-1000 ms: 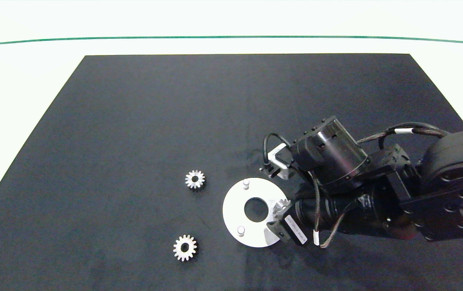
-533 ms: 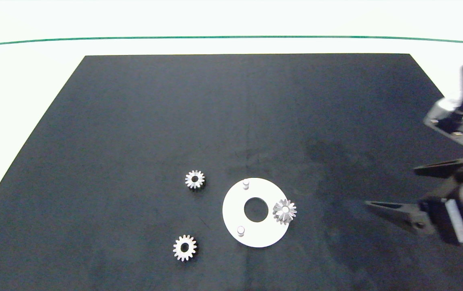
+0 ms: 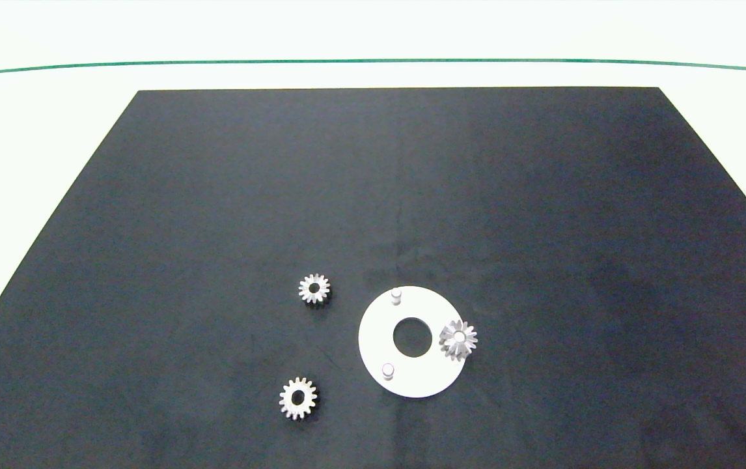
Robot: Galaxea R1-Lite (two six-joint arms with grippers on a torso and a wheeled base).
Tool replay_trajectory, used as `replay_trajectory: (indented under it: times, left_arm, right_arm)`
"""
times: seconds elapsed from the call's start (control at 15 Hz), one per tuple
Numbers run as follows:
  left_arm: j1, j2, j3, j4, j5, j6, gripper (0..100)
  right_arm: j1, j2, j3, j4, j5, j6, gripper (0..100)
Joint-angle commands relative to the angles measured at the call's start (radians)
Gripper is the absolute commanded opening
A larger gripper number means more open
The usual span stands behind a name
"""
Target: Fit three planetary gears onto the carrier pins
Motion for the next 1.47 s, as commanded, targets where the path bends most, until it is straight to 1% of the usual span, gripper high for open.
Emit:
replay_trajectory:
  times: [0.07, 0.13, 0.2, 0.27, 0.4, 0.53, 0.6, 0.67, 0.8, 0.93, 1.0, 1.07, 1.13, 1.2, 1.27, 1.4, 1.47]
  left_arm:
    - [-0.133, 0.102, 0.021, -0.018, 0.001, 0.006, 100]
    - [-0.196, 0.136, 0.038, -0.081, 0.002, 0.006, 100]
    - [-0.247, 0.166, 0.065, -0.164, 0.002, 0.007, 100]
    - [-0.271, 0.2, 0.087, -0.216, 0.004, 0.007, 100]
    - [-0.316, 0.269, 0.134, -0.353, 0.007, 0.007, 100]
    - [-0.412, 0.326, 0.139, -0.387, 0.01, 0.004, 100]
    - [-0.422, 0.341, 0.144, -0.393, 0.008, 0.004, 100]
    - [-0.438, 0.367, 0.165, -0.422, 0.005, 0.006, 100]
    - [-0.518, 0.396, 0.202, -0.494, 0.005, 0.01, 100]
    - [-0.613, 0.41, 0.208, -0.529, 0.01, 0.029, 100]
    - [-0.65, 0.425, 0.208, -0.543, 0.013, 0.03, 100]
    - [-0.662, 0.458, 0.208, -0.552, 0.027, 0.032, 100]
    - [-0.662, 0.493, 0.205, -0.569, 0.053, 0.04, 100]
    - [-0.662, 0.522, 0.202, -0.6, 0.107, 0.053, 100]
    - [-0.665, 0.542, 0.191, -0.618, 0.15, 0.067, 100]
    - [-0.685, 0.576, 0.174, -0.62, 0.173, 0.067, 100]
    - [-0.687, 0.607, 0.174, -0.623, 0.205, 0.067, 100]
  right_arm:
    - [-0.004, -0.021, -0.002, 0.004, -0.001, -0.001, 100]
    - [-0.004, -0.024, 0.001, 0.006, -0.001, 0.001, 100]
    - [-0.004, -0.024, 0.001, 0.006, -0.001, 0.001, 100]
    - [-0.004, -0.024, 0.001, 0.006, -0.001, 0.001, 100]
    - [-0.006, -0.024, 0.0, 0.006, -0.001, 0.001, 100]
    - [-0.007, -0.021, 0.003, 0.002, -0.001, 0.002, 100]
    - [-0.006, -0.024, 0.004, 0.002, -0.001, 0.002, 100]
    - [-0.006, -0.024, 0.004, -0.001, -0.001, 0.004, 100]
    - [-0.006, -0.03, 0.015, -0.001, -0.001, 0.004, 100]
    - [-0.009, -0.033, 0.02, -0.001, -0.001, 0.004, 100]
    - [-0.009, -0.038, 0.02, 0.001, -0.002, 0.004, 100]
    - [-0.009, -0.044, 0.02, 0.004, -0.001, 0.004, 100]
    - [-0.009, -0.051, 0.027, 0.004, -0.001, 0.004, 100]
    - [-0.009, -0.055, 0.037, 0.004, -0.002, 0.004, 100]
    - [-0.009, -0.056, 0.041, 0.004, -0.001, 0.005, 100]
    - [-0.006, -0.051, 0.043, 0.002, -0.001, 0.004, 100]
    - [-0.006, -0.048, 0.043, 0.002, -0.001, 0.004, 100]
